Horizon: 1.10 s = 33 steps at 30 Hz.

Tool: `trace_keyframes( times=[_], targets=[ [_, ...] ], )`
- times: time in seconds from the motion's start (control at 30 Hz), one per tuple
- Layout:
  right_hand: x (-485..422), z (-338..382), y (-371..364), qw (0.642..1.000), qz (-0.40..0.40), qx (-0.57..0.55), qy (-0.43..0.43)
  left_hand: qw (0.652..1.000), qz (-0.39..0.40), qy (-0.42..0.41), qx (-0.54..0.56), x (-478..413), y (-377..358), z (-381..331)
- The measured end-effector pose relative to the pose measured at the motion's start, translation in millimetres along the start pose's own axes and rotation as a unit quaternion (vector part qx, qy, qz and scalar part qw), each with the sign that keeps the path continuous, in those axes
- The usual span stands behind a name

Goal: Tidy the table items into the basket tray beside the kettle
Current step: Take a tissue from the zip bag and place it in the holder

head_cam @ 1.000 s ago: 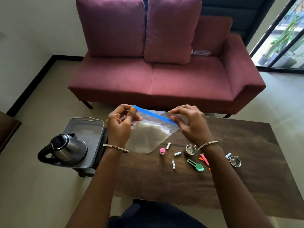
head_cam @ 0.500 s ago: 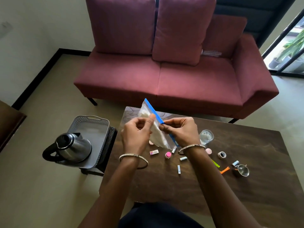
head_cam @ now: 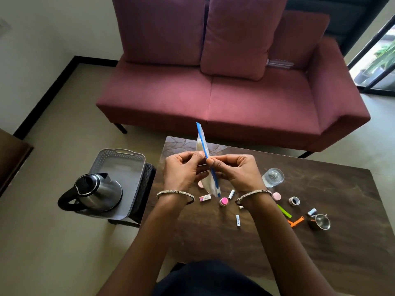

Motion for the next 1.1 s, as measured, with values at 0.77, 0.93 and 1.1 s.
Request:
trace_keyframes(
  times=[0.77,0.93,1.1],
  targets=[
    [-3.9,-4.5,-15.0,0.997,-0.026,0.063,0.036,0.997,0.079,0.016,0.0,-16.7,15.9,-9.2],
    [1.5,-0.7,-15.7,0.99,-0.041,0.123,0.048,0.997,0.063,0.0,-0.053,-22.3,15.2,-5.7],
    [11.1,4.4,-17.0,0.976,-0.055,0.193,0.082,0.995,0.083,0.005,-0.055,-24.5,14.3,-0.2]
  ],
)
Point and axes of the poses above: each hand's wrist, its own x-axis away from the middle knuckle, its own y-axis out of the back of the hand, z = x × y, the point moved 3 cm from there along -x, towards the middle knuckle, and after that the axes turned 12 degrees about y, right-handed, at the moved point
